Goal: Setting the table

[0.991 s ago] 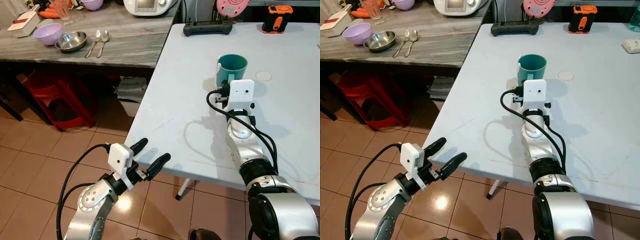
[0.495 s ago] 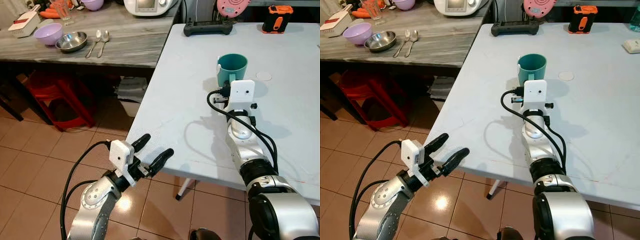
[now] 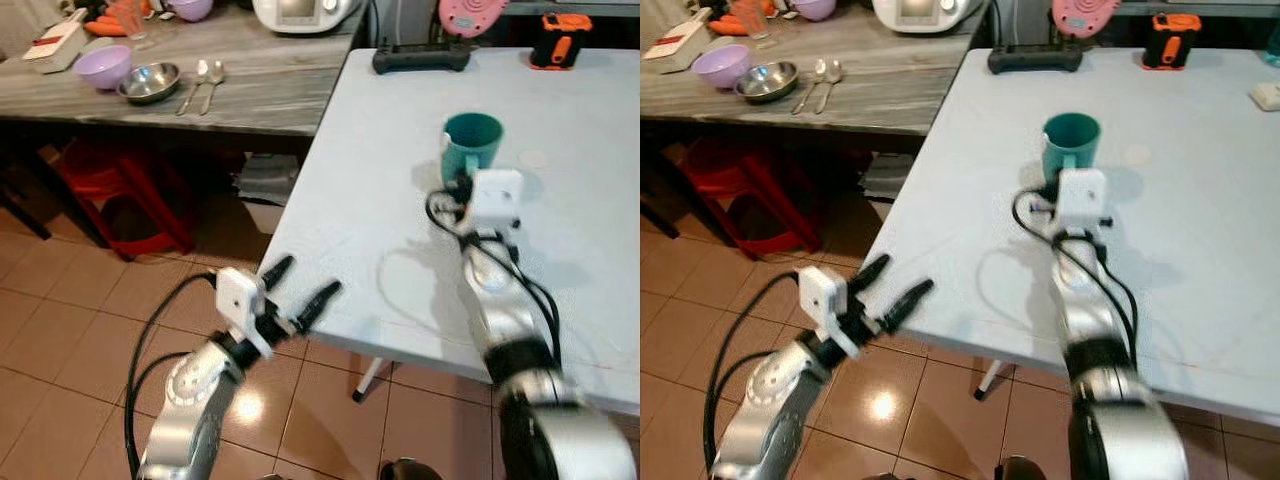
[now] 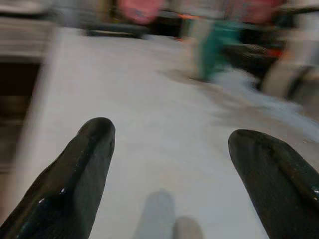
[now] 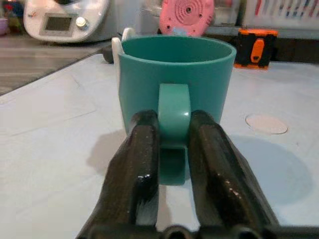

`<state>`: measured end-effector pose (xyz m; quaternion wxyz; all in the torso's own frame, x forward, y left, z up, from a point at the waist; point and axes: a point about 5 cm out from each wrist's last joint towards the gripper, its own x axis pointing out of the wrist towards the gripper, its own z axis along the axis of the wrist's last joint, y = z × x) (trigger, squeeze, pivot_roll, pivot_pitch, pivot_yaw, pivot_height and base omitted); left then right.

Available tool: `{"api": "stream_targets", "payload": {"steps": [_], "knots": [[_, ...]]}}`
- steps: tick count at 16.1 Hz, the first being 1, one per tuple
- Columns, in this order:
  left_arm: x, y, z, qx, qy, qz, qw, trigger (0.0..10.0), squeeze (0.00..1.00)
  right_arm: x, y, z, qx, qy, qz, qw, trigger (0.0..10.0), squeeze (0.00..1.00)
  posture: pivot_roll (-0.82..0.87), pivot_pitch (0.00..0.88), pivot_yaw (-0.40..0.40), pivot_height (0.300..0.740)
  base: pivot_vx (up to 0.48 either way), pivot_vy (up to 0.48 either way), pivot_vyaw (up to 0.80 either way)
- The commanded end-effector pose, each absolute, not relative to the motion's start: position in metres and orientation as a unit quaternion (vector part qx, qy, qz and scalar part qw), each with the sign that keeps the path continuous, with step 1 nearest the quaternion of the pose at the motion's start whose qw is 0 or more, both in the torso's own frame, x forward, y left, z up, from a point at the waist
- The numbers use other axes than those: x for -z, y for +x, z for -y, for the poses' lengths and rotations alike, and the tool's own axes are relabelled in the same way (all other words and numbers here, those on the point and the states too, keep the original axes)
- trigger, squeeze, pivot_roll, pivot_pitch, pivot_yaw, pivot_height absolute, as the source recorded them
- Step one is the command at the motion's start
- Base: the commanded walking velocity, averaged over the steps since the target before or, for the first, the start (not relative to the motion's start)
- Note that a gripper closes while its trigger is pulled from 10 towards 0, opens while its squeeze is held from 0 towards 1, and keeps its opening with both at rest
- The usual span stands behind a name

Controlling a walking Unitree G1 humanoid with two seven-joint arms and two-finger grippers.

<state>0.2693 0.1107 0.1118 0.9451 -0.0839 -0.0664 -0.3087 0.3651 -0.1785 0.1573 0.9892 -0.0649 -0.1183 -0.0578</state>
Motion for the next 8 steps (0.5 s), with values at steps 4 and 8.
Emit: {"api": "stream_targets", "payload": {"steps": [4,8], "knots": [[-0.091,0.29,-0.144,0.141,-0.077,0.004,0.987,10.0,0.0,-0.143,0.337,0.178,0.063,-0.071,0.099,0.991,10.0,0.0,-0.09,0.043,0.111,0.74,0.0,0.0,0.0],[-0.09,0.302,-0.146,0.122,-0.069,0.008,0.99,10.0,0.0,-0.145,0.301,0.175,0.016,-0.046,0.137,0.989,10.0,0.0,-0.12,0.007,0.121,0.74,0.0,0.0,0.0]]}}
